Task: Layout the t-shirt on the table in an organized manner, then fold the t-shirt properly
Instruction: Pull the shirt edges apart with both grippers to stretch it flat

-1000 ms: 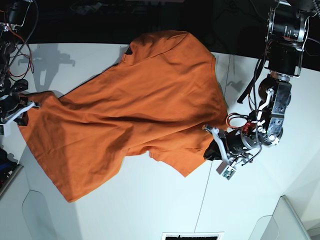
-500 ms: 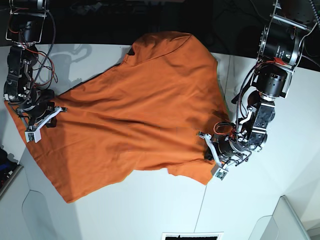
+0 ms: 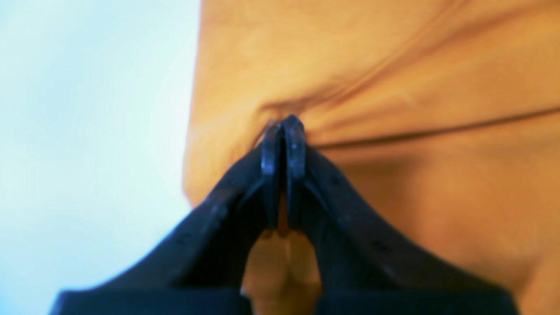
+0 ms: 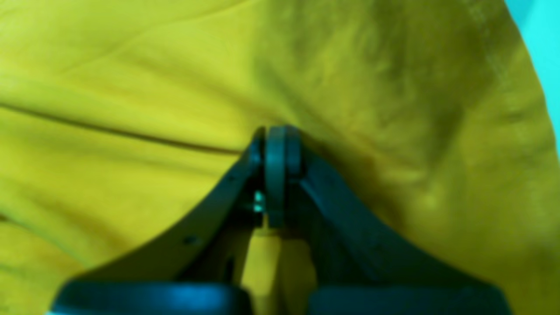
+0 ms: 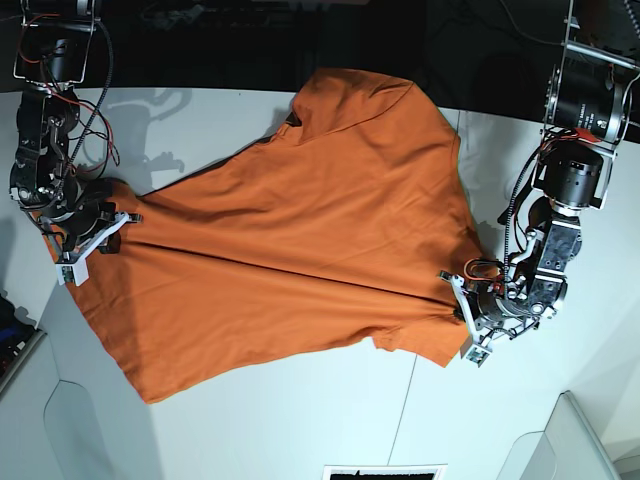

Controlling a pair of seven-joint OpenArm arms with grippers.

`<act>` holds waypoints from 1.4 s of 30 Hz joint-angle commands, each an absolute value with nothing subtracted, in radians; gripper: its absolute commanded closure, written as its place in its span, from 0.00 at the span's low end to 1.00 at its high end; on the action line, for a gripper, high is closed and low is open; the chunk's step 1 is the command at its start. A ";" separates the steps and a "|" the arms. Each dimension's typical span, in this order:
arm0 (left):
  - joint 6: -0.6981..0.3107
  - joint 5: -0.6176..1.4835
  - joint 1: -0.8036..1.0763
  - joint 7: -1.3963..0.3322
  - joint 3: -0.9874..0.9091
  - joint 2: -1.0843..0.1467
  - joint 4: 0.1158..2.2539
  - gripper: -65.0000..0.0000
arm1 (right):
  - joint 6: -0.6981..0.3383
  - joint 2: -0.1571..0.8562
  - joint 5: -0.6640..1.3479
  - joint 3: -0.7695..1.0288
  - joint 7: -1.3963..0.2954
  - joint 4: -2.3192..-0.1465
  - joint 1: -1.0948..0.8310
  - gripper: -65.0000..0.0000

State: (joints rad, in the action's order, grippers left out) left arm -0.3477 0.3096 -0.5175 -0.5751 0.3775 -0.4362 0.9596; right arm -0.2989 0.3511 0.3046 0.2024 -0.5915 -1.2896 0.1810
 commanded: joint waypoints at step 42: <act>-0.698 0.532 -0.291 -0.756 0.375 -0.495 1.075 0.95 | -0.372 0.472 0.300 0.064 -0.456 -0.826 0.457 1.00</act>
